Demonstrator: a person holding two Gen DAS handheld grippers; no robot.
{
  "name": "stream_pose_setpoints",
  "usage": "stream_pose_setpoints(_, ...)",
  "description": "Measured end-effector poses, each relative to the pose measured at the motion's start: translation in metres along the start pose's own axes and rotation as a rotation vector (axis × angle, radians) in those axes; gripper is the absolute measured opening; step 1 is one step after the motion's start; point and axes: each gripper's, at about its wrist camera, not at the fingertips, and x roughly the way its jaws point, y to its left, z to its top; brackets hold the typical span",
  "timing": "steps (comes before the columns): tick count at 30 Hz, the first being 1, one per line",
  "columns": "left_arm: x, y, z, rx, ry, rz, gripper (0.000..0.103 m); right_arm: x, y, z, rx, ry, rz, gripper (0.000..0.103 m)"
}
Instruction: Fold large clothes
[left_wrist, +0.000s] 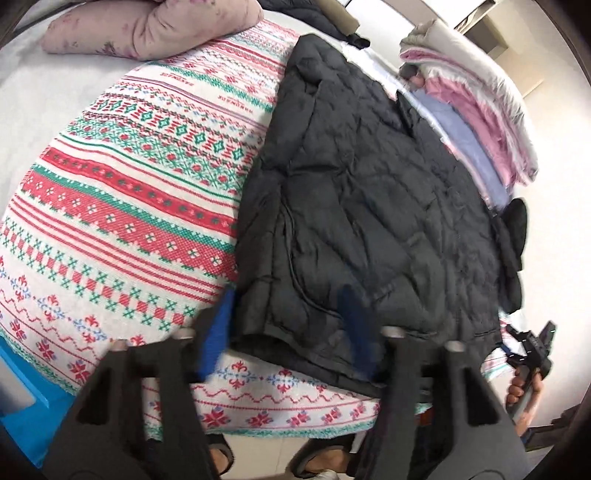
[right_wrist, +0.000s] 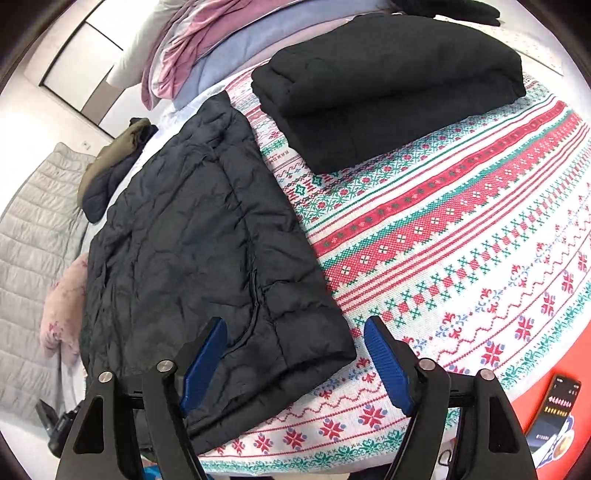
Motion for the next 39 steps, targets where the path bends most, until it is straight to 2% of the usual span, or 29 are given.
stream_pose_setpoints(1,0.005,-0.002,0.000,0.006,0.004,0.021,0.032,0.003,0.002,-0.002,-0.010,0.013,-0.003,0.067)
stream_pose_setpoints(2,0.009,-0.003,0.000,0.003,0.009,0.027,0.020,0.008,0.003,-0.003,-0.018,0.030,-0.009,0.058)
stream_pose_setpoints(3,0.010,-0.002,0.000,-0.007,0.007,0.028,0.015,0.012,0.005,-0.004,-0.023,0.042,-0.017,0.043)
stream_pose_setpoints(4,0.010,-0.002,-0.001,-0.020,-0.002,0.033,0.014,0.016,0.007,-0.005,-0.034,0.057,-0.026,0.034)
stream_pose_setpoints(5,0.008,-0.003,0.000,-0.023,-0.010,0.042,0.011,0.019,0.009,-0.007,-0.048,0.067,-0.020,0.018)
stream_pose_setpoints(6,0.003,-0.004,0.001,-0.021,-0.026,0.053,0.010,0.019,0.010,-0.009,-0.055,0.065,-0.008,0.012)
stream_pose_setpoints(8,-0.009,-0.003,0.006,-0.012,-0.081,0.077,0.009,0.014,0.015,-0.014,-0.076,0.052,0.008,0.009)
stream_pose_setpoints(11,-0.030,0.004,0.014,-0.007,-0.175,0.128,0.009,0.002,0.022,-0.027,-0.093,0.047,0.100,0.007)
stream_pose_setpoints(13,-0.032,0.010,0.018,-0.016,-0.186,0.160,0.009,-0.005,0.029,-0.043,-0.124,0.055,0.160,0.007)
stream_pose_setpoints(15,-0.024,0.012,0.016,-0.013,-0.145,0.172,0.009,-0.005,0.034,-0.054,-0.156,0.051,0.133,0.007)
stream_pose_setpoints(17,-0.009,0.009,0.010,0.005,-0.090,0.187,0.009,-0.004,0.032,-0.058,-0.168,0.037,0.068,0.007)
stream_pose_setpoints(21,-0.001,-0.001,0.002,0.083,-0.079,0.240,0.010,-0.003,0.025,-0.055,-0.146,0.033,0.046,0.011)
stream_pose_setpoints(23,-0.003,0.000,0.002,0.081,-0.084,0.231,0.012,-0.007,0.027,-0.057,-0.163,0.014,0.031,0.015)
stream_pose_setpoints(27,-0.003,0.009,0.003,0.038,-0.059,0.182,0.029,-0.004,0.024,-0.060,-0.152,0.054,0.058,0.032)
stream_pose_setpoints(30,-0.003,0.014,0.001,0.019,-0.052,0.169,0.031,0.002,0.017,-0.064,-0.089,0.086,0.063,0.039)
stream_pose_setpoints(35,-0.001,0.016,-0.003,0.013,-0.045,0.148,0.031,0.002,0.005,-0.065,-0.017,0.079,0.090,0.041)
stream_pose_setpoints(37,0.001,0.013,-0.002,0.019,-0.050,0.146,0.022,0.003,0.006,-0.066,-0.012,0.072,0.121,0.036)
stream_pose_setpoints(38,0.000,0.012,-0.002,0.024,-0.057,0.154,0.012,0.002,0.006,-0.065,-0.016,0.065,0.129,0.012)
stream_pose_setpoints(39,-0.003,0.010,-0.003,0.030,-0.071,0.167,0.010,0.000,0.008,-0.065,-0.027,0.053,0.131,0.008)
